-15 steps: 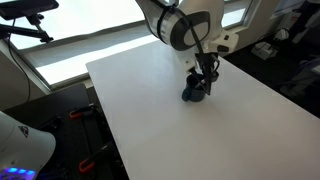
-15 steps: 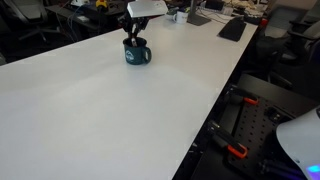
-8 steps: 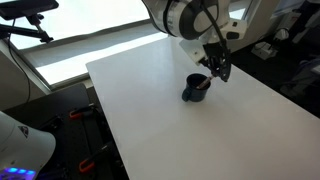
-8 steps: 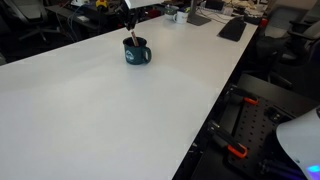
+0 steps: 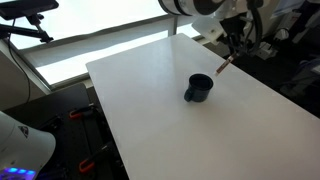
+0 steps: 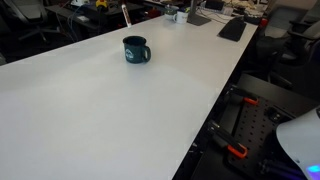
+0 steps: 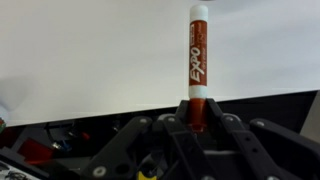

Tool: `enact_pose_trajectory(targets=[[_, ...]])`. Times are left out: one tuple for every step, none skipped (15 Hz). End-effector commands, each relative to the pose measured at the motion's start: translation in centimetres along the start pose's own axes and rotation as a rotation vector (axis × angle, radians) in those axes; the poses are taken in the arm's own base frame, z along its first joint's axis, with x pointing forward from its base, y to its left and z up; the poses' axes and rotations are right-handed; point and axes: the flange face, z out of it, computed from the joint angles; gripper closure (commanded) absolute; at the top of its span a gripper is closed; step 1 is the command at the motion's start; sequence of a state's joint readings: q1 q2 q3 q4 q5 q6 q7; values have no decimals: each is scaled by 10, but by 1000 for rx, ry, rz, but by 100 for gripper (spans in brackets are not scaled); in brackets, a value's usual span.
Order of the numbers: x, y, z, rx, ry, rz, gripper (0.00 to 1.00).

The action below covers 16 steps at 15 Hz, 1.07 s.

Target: Take the marker out of the cup and put it on the table

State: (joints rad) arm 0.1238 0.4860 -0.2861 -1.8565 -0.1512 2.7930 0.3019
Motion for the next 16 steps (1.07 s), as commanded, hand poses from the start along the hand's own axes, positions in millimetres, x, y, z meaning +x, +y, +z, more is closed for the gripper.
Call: enact_pose_trajectory(targets=[[32, 11, -47, -21, 9, 58, 94], [41, 19, -54, -41, -3, 81, 94], [51, 31, -57, -73, -14, 116, 94], [59, 42, -60, -100, -27, 147, 94], [65, 57, -60, -138, -46, 175, 94], [69, 68, -59, -170, -66, 198, 94], [71, 81, -56, -204, -91, 220, 94], [69, 95, -48, -238, -136, 234, 94], [64, 105, -40, -263, -178, 245, 94], [55, 116, -26, -284, -235, 253, 94], [44, 124, -11, -295, -296, 261, 94], [34, 129, 2, -303, -346, 268, 94], [21, 133, 17, -312, -398, 273, 94], [11, 136, 32, -319, -441, 274, 94], [1, 136, 46, -312, -492, 274, 94], [-9, 133, 57, -290, -551, 279, 94]])
